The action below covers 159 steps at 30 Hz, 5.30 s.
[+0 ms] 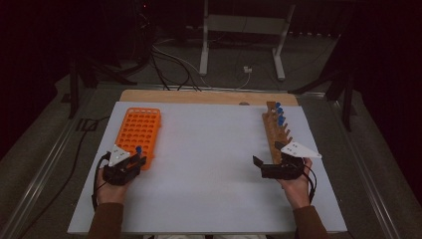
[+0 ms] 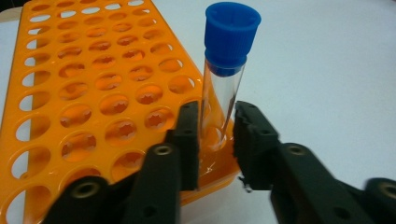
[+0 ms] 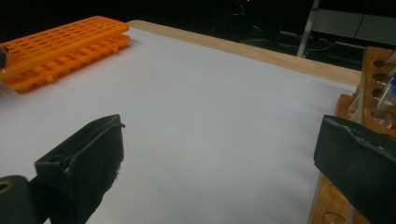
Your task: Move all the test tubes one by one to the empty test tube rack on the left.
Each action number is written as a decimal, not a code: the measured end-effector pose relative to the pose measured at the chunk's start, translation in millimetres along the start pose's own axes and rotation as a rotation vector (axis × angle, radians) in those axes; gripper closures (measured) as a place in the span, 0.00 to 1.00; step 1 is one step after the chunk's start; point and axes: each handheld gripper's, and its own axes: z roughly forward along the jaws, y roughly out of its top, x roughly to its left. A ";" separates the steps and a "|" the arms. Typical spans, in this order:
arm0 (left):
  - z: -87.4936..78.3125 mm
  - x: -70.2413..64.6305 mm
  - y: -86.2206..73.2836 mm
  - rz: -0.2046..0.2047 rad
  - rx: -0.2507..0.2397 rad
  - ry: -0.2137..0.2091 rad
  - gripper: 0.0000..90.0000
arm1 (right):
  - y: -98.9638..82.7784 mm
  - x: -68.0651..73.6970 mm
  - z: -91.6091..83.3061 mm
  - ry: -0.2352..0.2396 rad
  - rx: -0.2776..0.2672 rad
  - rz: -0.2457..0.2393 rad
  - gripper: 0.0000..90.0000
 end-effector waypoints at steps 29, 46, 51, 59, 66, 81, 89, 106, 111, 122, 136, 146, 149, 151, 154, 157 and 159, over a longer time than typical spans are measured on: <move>-31.4 14.9 -2.8 -0.142 -0.163 0.009 0.01 | 33.6 -61.4 15.9 -0.148 0.017 0.056 0.06; -26.6 13.9 -4.9 -0.141 -0.143 0.029 0.01 | 24.4 -93.5 47.5 -0.230 0.128 0.121 0.60; -26.1 13.0 -4.9 -0.137 -0.139 0.030 0.01 | 25.0 -96.1 49.9 -0.243 0.148 0.100 0.75; -25.0 12.5 -5.2 -0.139 -0.133 0.028 0.01 | 26.7 -96.4 53.6 -0.239 0.152 0.079 0.82; -25.3 12.7 -5.4 -0.139 -0.134 0.028 0.01 | 26.7 -97.2 53.4 -0.251 0.153 0.074 0.85; -23.8 10.9 -4.9 -0.127 -0.125 0.022 0.01 | 34.3 -91.4 39.4 -0.252 0.100 0.072 0.85; -23.6 10.9 -4.4 -0.123 -0.124 0.018 0.01 | 44.6 -91.4 27.5 -0.253 0.070 0.065 0.85; -22.0 8.2 -2.6 -0.120 -0.124 0.018 0.01 | 66.4 -81.3 8.3 -0.244 0.016 0.020 0.85; -22.5 8.4 -2.5 -0.126 -0.131 0.018 0.01 | 68.4 -77.8 6.1 -0.229 0.011 0.015 0.85; -22.8 7.6 -1.8 -0.121 -0.129 0.016 0.01 | 67.5 -56.4 13.8 -0.149 0.012 -0.012 0.85; -24.3 5.8 -0.7 -0.117 -0.141 0.009 0.01 | 67.4 -12.7 39.3 -0.017 0.028 -0.053 0.85; -26.5 3.0 1.8 -0.106 -0.157 0.006 0.01 | 65.0 16.7 58.4 0.065 0.055 -0.087 0.85; -26.8 1.8 2.7 -0.101 -0.160 0.005 0.01 | 63.9 24.2 63.5 0.082 0.064 -0.093 0.85; -27.3 1.0 3.3 -0.101 -0.164 0.005 0.01 | 63.5 29.1 66.5 0.096 0.065 -0.095 0.85; -28.1 -0.4 4.4 -0.096 -0.170 0.009 0.01 | 63.6 35.9 70.4 0.116 0.063 -0.100 0.85; -29.4 -1.8 5.5 -0.089 -0.178 0.012 0.01 | 63.6 42.6 73.6 0.141 0.061 -0.093 0.85; -29.8 -2.6 6.1 -0.087 -0.182 0.013 0.01 | 63.4 46.7 75.6 0.158 0.058 -0.084 0.85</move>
